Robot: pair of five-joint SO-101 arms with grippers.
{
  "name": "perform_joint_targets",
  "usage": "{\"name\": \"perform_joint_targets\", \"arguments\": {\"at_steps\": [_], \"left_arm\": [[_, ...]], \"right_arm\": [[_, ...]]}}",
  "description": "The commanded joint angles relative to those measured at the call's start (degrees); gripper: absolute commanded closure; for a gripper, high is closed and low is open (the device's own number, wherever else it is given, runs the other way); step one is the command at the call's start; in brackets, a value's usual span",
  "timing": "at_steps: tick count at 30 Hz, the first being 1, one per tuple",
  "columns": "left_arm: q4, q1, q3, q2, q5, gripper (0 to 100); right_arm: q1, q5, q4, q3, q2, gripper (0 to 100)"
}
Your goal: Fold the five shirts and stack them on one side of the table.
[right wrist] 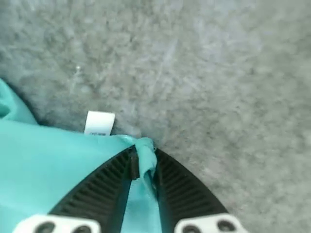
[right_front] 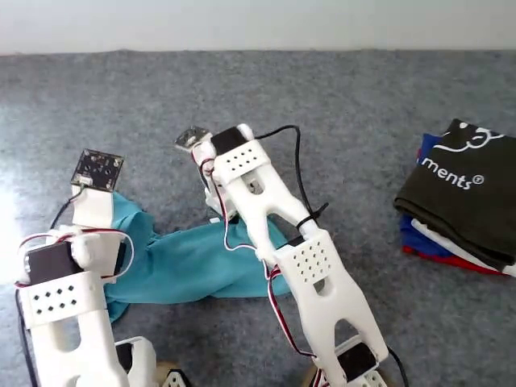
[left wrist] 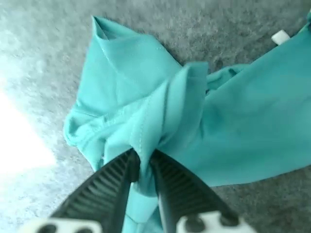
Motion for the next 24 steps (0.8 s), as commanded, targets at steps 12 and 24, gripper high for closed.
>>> {"name": "perform_joint_targets", "arguments": {"at_steps": [12, 24], "left_arm": [[-9.49, 0.09, -31.87, -0.53, -0.53, 97], [-27.43, 0.26, -48.48, 0.00, -5.80, 97]], "right_arm": [[13.14, 6.07, 2.33, -0.79, -41.71, 98.7], [13.76, 6.42, 0.75, -1.14, -67.21, 98.7]]}}
